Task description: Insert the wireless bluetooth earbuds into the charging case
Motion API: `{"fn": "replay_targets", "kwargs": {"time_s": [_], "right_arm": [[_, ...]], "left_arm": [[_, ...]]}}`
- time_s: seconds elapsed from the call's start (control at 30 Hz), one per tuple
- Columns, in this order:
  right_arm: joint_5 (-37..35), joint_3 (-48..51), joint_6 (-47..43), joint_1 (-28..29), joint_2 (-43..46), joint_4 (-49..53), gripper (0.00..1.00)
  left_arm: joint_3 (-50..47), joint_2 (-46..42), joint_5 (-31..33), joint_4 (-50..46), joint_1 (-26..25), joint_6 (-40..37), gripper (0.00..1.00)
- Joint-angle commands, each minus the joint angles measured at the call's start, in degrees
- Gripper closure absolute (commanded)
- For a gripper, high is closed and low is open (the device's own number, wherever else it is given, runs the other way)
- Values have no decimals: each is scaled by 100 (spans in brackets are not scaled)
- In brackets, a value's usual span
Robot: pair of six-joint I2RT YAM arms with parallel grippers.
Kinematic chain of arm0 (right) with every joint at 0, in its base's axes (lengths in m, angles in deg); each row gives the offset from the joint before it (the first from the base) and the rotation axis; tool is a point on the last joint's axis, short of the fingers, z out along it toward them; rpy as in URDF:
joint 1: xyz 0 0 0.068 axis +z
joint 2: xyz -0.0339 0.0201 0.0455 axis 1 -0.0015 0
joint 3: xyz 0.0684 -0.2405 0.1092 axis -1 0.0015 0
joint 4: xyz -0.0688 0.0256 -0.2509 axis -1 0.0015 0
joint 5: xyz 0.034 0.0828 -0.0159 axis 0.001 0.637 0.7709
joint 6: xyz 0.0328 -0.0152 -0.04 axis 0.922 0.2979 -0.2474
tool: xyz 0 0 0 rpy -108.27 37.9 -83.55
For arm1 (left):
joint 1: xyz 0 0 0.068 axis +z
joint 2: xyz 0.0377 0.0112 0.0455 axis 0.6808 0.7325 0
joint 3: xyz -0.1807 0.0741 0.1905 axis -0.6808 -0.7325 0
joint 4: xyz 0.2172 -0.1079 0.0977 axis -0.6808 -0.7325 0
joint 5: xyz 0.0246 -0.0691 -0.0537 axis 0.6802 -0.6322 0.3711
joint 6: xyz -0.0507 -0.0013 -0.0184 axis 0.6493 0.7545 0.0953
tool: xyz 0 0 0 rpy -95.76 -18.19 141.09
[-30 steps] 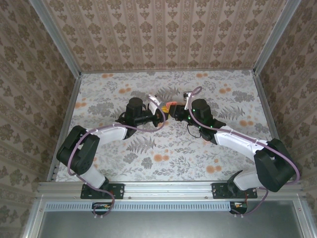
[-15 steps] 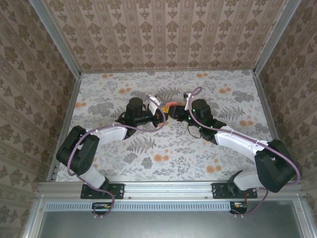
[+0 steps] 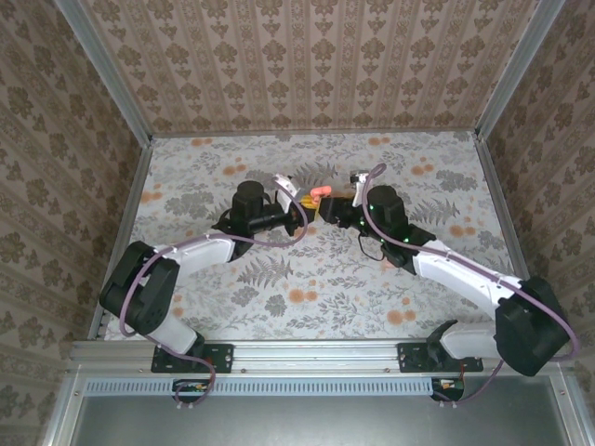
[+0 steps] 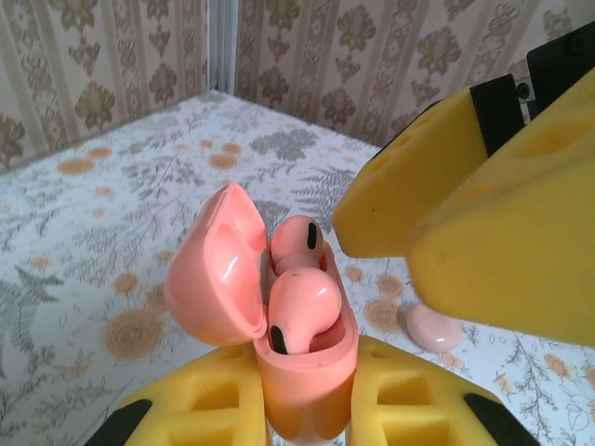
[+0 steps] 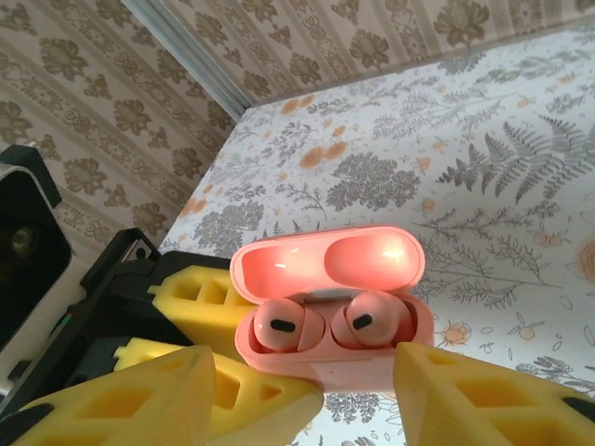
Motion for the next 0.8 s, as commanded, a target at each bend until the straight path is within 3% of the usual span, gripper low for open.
{"fn": "replay_targets", "kwargs": {"time_s": [0.0,0.17,0.33,0.6,0.77], "right_arm": [[156,-107,-414,-96,445,216,43],[359,90,-828,-309,1043,337,35],[657,588,-1288,-700,1882,77,18],[2926,464,-2855,-1368,2110,909,10],[3381,557,-4172,-1446,2019,1080,10]], "left_arm": [[147,-191,-541,277,56,-157,84],[255,-222,-1270,175,128,-232,84],[466,-268,-1943,-299,158,-633,85],[677,-424,-2436,-1068,145,-1359,84],[794,-545,-2524,-1641,111,-1902,84]]}}
